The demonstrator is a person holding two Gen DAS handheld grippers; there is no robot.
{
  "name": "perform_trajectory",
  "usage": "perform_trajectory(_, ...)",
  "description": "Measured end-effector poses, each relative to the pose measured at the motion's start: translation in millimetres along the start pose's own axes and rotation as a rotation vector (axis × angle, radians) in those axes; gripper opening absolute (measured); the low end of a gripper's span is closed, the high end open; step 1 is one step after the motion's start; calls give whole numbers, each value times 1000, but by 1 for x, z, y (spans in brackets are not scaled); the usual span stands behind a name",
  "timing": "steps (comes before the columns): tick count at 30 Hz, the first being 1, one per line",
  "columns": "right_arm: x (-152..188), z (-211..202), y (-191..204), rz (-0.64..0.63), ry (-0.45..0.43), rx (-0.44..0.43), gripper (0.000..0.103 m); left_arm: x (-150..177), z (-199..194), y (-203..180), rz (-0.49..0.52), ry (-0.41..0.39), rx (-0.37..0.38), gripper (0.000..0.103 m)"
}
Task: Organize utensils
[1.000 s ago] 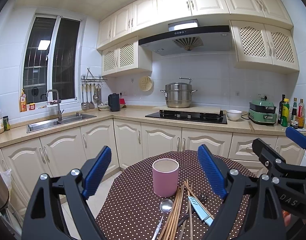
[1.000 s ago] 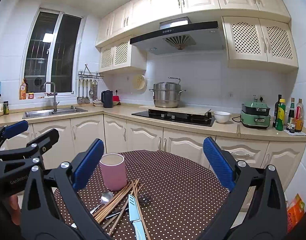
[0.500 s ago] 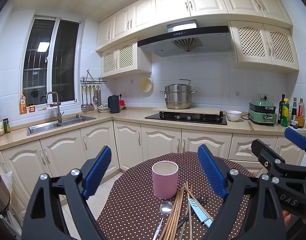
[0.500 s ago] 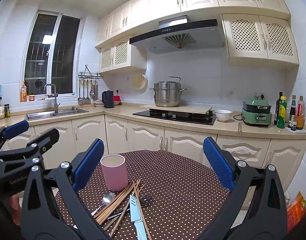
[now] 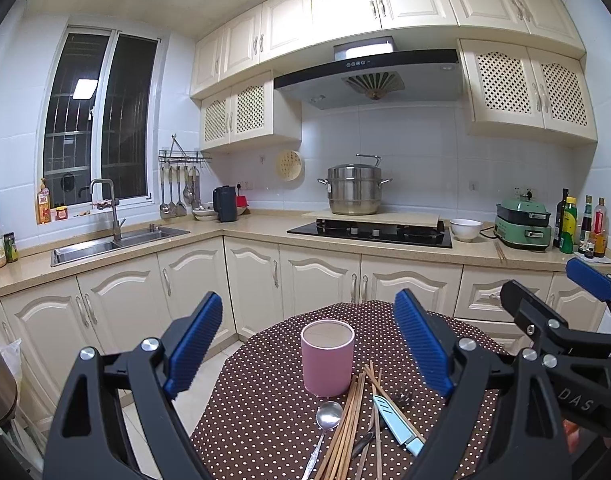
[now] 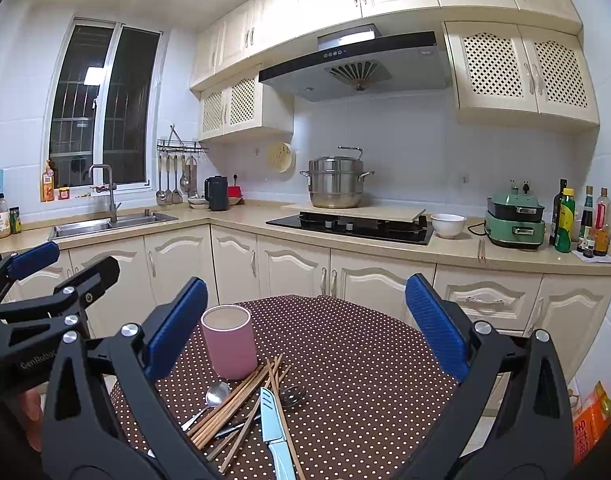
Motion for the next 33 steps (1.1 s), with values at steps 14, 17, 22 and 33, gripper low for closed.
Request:
perform_trajectory(14, 2, 13, 5, 12, 44, -6, 97, 5, 16, 5, 3, 35, 11, 86)
perform_trajectory(17, 4, 18, 5, 16, 57, -11, 97, 7, 20, 5, 7, 43, 9, 86)
perform_trajectory(22, 10, 27, 5, 18, 82, -10, 97, 12, 31, 4, 10, 72, 13, 86)
perform_trajectory(33, 35, 56, -1, 74, 196, -28, 97, 44, 74, -6, 47, 213, 48, 86)
Point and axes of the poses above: each gripper's, at about its wrist camera, not at the fingertips, and z roughly the way its jaws point, y to its left, x to its underside, the point moved 7 cm from there along z, roughly the way its jaws point, and after that the axes turned 8 degrees about -x, right-handed, at the moved point
